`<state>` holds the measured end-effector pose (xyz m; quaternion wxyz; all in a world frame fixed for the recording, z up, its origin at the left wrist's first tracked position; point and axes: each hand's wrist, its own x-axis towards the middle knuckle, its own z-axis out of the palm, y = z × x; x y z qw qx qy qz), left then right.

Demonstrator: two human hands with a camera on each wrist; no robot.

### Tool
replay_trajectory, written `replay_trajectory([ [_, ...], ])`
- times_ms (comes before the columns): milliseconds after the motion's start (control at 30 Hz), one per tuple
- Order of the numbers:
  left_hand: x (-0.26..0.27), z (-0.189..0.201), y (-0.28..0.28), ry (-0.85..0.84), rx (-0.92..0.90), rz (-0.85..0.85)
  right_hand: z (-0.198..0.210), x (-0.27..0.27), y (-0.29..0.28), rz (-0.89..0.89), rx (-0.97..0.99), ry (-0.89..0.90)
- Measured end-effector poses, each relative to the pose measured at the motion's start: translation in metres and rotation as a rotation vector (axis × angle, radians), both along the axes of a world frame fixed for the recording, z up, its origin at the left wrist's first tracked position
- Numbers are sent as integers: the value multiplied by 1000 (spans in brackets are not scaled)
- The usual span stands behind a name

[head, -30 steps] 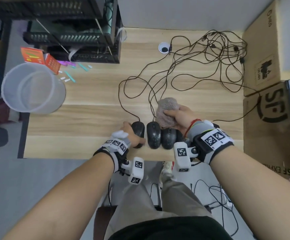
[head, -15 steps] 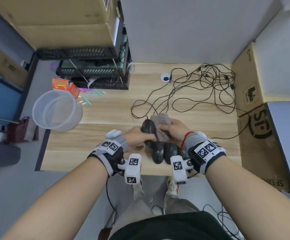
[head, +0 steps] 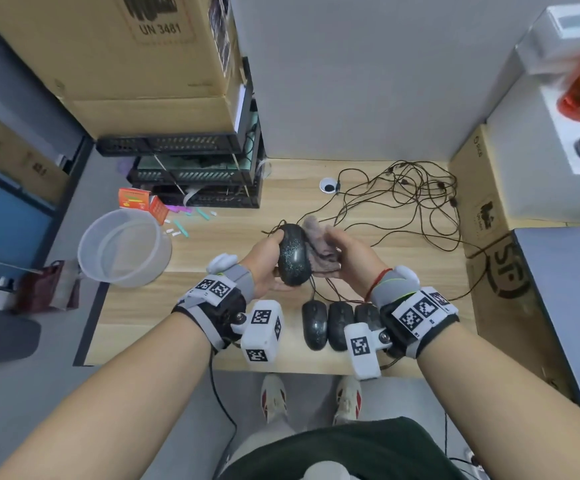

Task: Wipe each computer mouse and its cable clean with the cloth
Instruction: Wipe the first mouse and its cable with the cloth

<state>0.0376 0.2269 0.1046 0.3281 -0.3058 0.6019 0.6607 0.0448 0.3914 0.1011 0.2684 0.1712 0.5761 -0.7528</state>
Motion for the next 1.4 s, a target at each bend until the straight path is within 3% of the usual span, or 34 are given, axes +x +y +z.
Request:
replay_trajectory([
  [67, -3, -1, 0, 1, 8, -4, 3, 2, -3, 67, 104, 130],
  [167, -4, 0, 1, 39, 14, -39, -3, -5, -3, 163, 417, 394],
  [300, 0, 4, 6, 96, 13, -73, -3, -23, -8, 56, 563, 442],
  [367, -3, 3, 4, 107, 36, -55, -2, -26, -10, 100, 609, 489],
  [567, -18, 1, -10, 34, 91, -13, 9, -8, -10, 387, 644, 598],
  [667, -12, 12, -3, 83, 58, -47, 11, -18, -7, 247, 533, 491],
  [733, -9, 14, 1, 99, 41, -69, 12, -27, -6, 132, 596, 515],
  [800, -12, 15, 1, 108, 34, -41, 14, -29, -10, 137, 593, 560],
  [1000, -25, 22, -10, -16, 115, 38, 11, -9, -10, 440, 654, 637],
  [1133, -23, 26, -10, 14, 83, 0, 15, -17, -6, 251, 452, 506],
  [1233, -20, 27, -6, 14, 76, -34, 13, -22, -12, 116, 476, 517],
  [1400, -21, 27, -10, -10, 100, 5, 13, -7, -15, 425, 633, 698],
])
